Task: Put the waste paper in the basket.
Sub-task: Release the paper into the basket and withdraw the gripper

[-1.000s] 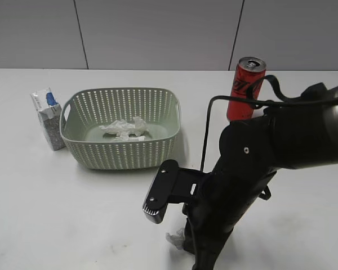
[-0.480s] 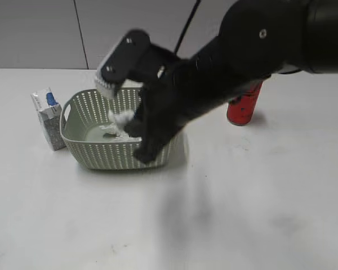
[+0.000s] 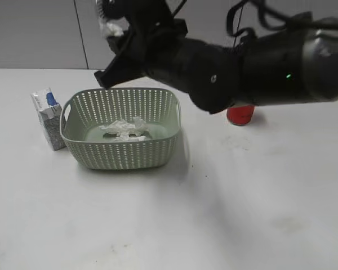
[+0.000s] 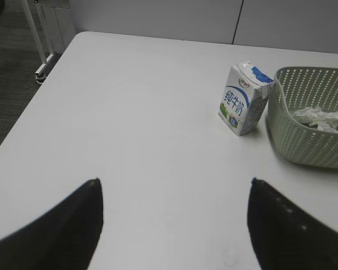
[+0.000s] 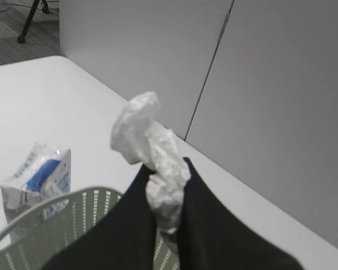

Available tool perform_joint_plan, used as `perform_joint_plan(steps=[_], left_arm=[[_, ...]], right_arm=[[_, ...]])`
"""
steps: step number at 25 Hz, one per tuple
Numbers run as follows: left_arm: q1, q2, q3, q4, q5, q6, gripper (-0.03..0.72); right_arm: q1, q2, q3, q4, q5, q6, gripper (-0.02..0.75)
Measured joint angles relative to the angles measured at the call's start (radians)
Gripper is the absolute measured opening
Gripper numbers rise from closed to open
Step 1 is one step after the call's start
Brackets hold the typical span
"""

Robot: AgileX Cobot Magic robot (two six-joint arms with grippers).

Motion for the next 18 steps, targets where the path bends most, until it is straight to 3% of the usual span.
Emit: perform_joint_plan(steps=[2, 4, 7, 9, 11, 18], left_arm=[[0.000, 0.000, 0.000, 0.000, 0.000, 0.001, 0.591], [0.000, 0.000, 0.000, 0.000, 0.000, 0.001, 0.591], [0.000, 0.000, 0.000, 0.000, 0.000, 0.000, 0.591], [0.000, 0.000, 0.000, 0.000, 0.000, -0.001, 0.591], [0.000, 0.000, 0.000, 0.000, 0.000, 0.001, 0.591], [0.000, 0.000, 0.000, 0.000, 0.000, 0.000, 0.591]], right_arm=[[0.000, 0.053, 0.000, 0.001, -0.021, 0.005, 0.059], [0.000, 0.093, 0.000, 0.003, -0.027, 0.025, 0.130], [0.000, 0.130, 0.000, 0.008, -0.033, 0.087, 0.339], [0.000, 0.138, 0.000, 0.010, -0.035, 0.109, 0.522], [0.000, 0.138, 0.000, 0.011, -0.041, 0.116, 0.616], [-0.005, 0.073, -0.022, 0.012, -0.012, 0.119, 0.646]])
